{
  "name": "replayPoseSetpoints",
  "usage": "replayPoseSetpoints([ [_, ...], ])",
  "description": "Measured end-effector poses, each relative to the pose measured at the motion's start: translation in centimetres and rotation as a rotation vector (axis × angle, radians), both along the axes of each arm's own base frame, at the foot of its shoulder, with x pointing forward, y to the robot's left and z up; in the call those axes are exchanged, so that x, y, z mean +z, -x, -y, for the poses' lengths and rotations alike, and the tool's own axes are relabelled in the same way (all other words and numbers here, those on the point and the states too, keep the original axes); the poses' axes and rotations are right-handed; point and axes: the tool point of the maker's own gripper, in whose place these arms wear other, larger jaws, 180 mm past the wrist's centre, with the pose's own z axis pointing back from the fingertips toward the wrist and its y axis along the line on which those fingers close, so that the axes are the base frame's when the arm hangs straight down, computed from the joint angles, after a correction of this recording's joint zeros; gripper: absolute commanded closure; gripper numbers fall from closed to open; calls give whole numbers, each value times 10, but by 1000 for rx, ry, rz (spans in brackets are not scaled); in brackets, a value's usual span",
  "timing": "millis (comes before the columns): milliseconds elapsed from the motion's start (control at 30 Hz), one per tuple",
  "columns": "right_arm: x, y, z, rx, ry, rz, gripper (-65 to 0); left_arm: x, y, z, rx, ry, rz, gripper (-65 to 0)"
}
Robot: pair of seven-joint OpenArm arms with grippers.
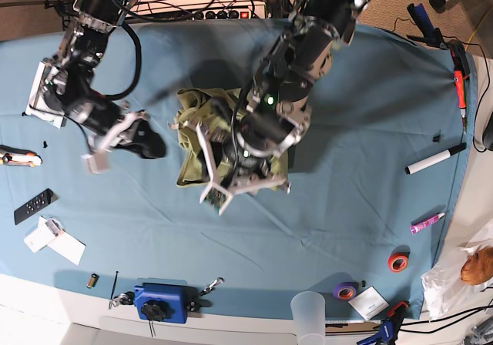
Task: Layout the t-shirt on the table in an organized manner, then fold the t-shirt properly
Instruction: 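Press the folded bundle down with the left gripper and release, then grasp the bundle's edge with the right gripper and raise the left gripper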
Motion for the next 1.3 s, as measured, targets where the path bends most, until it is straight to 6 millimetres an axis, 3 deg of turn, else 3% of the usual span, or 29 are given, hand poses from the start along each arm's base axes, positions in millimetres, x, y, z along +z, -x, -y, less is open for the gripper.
replayPoseSetpoints([
  [133, 3, -4, -44, 159, 21, 8, -159, -26, 18, -13, -4, -48, -59, -206],
  [267, 10, -17, -77, 264, 81, 52, -159, -50, 30, -44, 68, -105, -107, -206],
  [400, 3, -34, -90, 259, 175, 110, -159, -44, 33, -64, 119, -144, -66, -206],
  [567, -46, -42, -91, 219, 163, -21, -159, -29, 43, -70, 131, -124, -25, -206],
  [700, -66, -51, -89, 202, 117, -95, -159, -30, 49, -70, 131, -117, -31, -206],
  [833, -55, -47, -94, 242, 84, -138, -159, -30, 49, -70, 131, -117, -33, -206],
  [933, -18, -48, -101, 271, 28, -56, -159, -30, 49, -70, 131, -117, -33, -206],
  [1000, 16, -55, -95, 262, 27, 47, -160, -30, 49, -70, 132, -118, -33, -206],
  [1100, 53, -63, -63, 186, 84, 147, -161, -30, 49, -71, 135, -121, -31, -206],
  [1200, 49, -56, -27, 140, 167, 115, -242, -29, 48, -70, 134, -118, -24, -206],
  [1300, 30, -40, 0, 120, 227, 52, -296, -29, 48, -71, 135, -118, -23, -206],
])
